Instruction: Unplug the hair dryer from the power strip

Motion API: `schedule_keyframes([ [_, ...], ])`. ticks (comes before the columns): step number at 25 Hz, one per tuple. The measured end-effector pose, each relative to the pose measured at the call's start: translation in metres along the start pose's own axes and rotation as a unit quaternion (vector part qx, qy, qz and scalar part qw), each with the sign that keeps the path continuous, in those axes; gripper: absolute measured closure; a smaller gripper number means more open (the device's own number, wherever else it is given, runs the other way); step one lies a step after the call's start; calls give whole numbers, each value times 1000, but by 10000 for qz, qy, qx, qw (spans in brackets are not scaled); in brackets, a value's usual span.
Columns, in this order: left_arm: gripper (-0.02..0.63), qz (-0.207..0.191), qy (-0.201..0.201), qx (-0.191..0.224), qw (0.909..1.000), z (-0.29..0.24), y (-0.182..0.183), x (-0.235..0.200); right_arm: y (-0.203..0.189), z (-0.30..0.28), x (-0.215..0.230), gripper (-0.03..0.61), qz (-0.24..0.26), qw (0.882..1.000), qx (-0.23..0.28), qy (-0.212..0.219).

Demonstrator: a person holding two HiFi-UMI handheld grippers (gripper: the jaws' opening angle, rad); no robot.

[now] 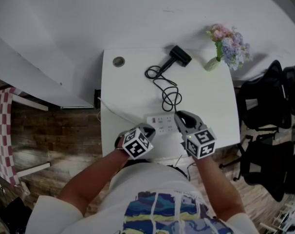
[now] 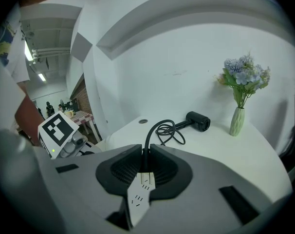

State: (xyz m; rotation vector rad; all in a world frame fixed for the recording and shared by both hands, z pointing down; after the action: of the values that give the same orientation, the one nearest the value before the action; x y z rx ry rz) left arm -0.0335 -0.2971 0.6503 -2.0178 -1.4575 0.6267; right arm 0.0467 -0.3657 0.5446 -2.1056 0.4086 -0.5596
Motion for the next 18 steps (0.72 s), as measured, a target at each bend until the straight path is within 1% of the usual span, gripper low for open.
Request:
schedule_keyframes([
  [18,612,-10,38,12,10000,0,0,1,-3,2,0,531,10,10000,-1,10],
])
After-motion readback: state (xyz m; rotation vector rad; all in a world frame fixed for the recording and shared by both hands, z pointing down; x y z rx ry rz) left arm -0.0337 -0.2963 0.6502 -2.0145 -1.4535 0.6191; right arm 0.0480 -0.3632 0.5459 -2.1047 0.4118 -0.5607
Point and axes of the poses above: the fingertips, and each gripper's own axes: z backward along the fingers, x to its right, y out of its top, the point moved 1 cm from there along z, backward along the fingers, and after that the axes turned 8 degrees about -z, right-handed, at the moved point
